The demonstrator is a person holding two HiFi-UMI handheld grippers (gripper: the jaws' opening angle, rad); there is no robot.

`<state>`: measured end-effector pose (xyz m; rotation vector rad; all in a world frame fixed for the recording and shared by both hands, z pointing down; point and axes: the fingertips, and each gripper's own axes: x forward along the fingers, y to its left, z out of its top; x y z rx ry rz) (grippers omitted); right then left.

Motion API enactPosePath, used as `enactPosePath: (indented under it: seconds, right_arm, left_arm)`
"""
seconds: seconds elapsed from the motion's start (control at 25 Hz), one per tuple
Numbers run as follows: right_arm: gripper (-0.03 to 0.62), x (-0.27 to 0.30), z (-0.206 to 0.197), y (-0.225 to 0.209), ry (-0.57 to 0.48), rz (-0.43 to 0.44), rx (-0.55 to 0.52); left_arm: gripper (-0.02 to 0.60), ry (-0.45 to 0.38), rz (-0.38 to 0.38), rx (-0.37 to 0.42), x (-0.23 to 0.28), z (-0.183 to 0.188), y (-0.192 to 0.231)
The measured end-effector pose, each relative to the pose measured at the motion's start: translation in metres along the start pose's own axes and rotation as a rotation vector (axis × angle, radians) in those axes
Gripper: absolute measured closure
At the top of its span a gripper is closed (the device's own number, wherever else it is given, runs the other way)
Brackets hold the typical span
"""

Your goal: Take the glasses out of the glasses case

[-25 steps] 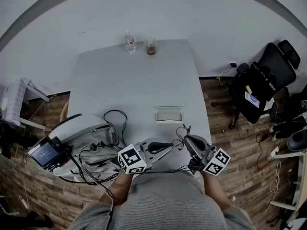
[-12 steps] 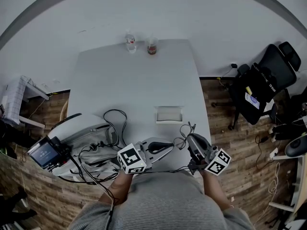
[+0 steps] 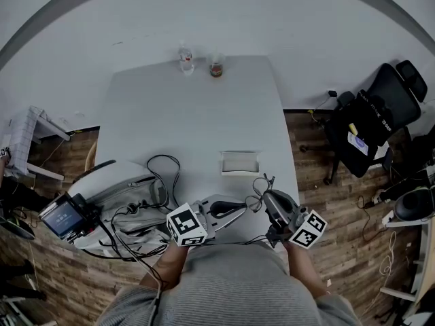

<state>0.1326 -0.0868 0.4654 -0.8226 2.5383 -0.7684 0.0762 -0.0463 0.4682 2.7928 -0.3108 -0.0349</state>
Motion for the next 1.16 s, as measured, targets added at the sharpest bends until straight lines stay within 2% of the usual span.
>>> enactPosePath:
  seconds: [1.16]
  right_arm:
    - [0.576,0.0039,-0.0036,-0.0008,0.018,-0.002,-0.019]
  left_arm:
    - [0.569,-0.006,-0.002,-0.002,-0.0029,-0.0014,0.002]
